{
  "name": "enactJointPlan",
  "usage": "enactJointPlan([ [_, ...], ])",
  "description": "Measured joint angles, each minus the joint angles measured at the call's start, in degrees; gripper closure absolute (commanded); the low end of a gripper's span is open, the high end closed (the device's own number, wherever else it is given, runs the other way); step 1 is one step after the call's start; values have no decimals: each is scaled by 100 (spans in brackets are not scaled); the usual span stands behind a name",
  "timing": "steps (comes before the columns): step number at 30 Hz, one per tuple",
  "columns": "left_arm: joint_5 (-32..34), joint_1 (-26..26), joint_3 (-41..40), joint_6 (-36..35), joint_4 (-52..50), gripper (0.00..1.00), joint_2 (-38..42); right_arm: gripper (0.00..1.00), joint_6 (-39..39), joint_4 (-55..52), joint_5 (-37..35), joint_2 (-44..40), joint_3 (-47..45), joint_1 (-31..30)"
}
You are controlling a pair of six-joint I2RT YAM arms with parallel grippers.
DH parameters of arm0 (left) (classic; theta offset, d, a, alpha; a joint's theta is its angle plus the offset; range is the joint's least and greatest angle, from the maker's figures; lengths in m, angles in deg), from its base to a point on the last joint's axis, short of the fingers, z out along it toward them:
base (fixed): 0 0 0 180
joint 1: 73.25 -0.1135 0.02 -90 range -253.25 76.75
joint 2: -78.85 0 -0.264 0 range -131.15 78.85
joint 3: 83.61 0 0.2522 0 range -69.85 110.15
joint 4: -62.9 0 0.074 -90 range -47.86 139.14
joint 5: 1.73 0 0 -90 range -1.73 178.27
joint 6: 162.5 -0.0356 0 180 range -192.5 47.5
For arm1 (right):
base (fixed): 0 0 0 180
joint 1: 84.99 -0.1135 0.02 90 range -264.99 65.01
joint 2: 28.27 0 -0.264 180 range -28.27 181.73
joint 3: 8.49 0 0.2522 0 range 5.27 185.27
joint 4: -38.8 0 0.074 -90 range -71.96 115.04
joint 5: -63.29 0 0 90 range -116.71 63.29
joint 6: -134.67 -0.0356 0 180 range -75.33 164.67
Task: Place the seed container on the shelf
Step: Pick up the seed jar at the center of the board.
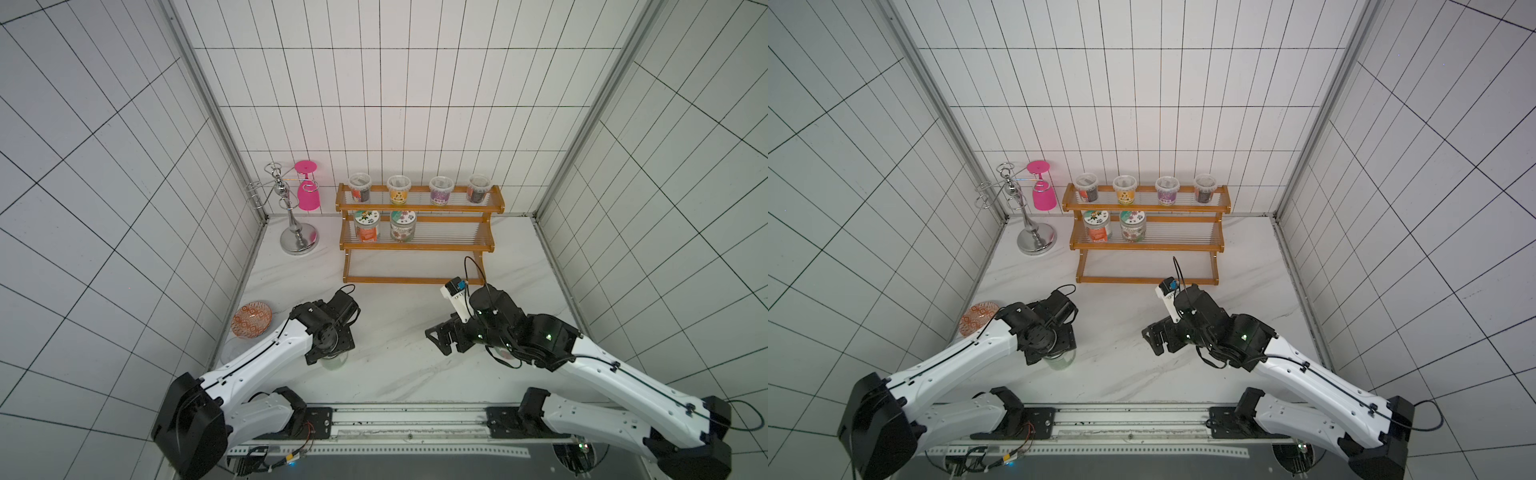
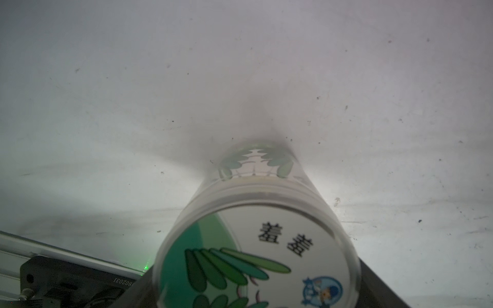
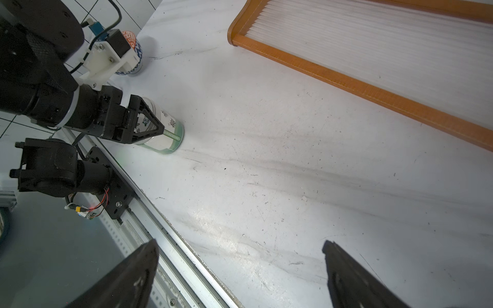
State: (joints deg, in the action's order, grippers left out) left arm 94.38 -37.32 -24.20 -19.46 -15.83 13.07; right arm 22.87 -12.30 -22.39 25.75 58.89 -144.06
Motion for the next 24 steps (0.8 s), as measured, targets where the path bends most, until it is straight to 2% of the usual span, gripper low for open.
enactJointPlan([
  [9,48,817,1550,-1143,-466,38,-317,1,758,1130,649,-223,-549,24],
  [14,-24,1300,2428,-2017,-699,41,-509,1,1252,1993,1113,-321,-1001,162],
  [24,-796,1467,3289,-3877,-988,46,-544,1,1993,3080,1720,-308,-1386,374],
])
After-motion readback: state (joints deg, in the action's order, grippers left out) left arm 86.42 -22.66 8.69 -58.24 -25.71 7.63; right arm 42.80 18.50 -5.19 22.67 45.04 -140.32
